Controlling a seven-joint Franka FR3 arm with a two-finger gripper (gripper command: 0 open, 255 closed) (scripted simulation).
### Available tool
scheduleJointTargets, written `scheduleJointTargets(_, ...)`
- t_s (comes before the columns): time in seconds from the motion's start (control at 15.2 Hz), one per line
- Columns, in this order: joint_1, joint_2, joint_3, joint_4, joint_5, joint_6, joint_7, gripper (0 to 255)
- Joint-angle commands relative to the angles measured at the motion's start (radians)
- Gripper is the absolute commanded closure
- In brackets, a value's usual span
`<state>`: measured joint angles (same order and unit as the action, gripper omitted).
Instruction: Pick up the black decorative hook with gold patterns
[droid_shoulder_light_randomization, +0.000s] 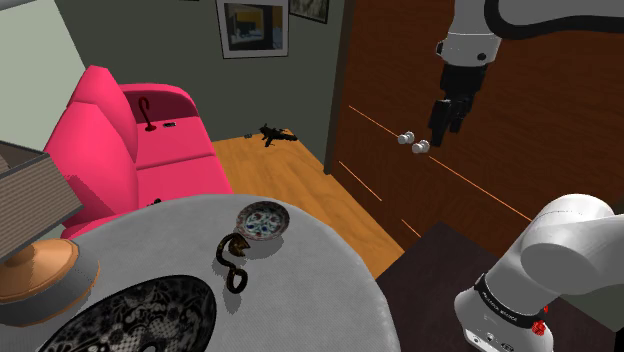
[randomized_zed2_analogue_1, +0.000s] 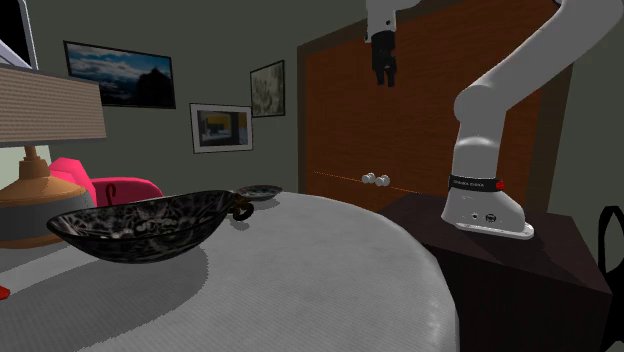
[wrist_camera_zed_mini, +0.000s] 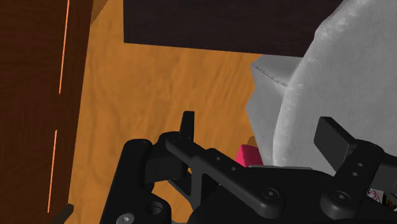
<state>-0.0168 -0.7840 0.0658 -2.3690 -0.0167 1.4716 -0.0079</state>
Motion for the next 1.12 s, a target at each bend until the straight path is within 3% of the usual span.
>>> scheduleJointTargets(0.0, 0.0, 0.0, 0.0, 0.0, 0.0, 0.0, 0.0, 0)
scheduleJointTargets(0.59, 0.046, 0.116, 0.187, -0.073, 0.114, 0.218, 0.214, 0)
scheduleJointTargets(1.06, 0.059, 0.294, 0.338, -0.051, 0.149, 0.397, 0.386, 0)
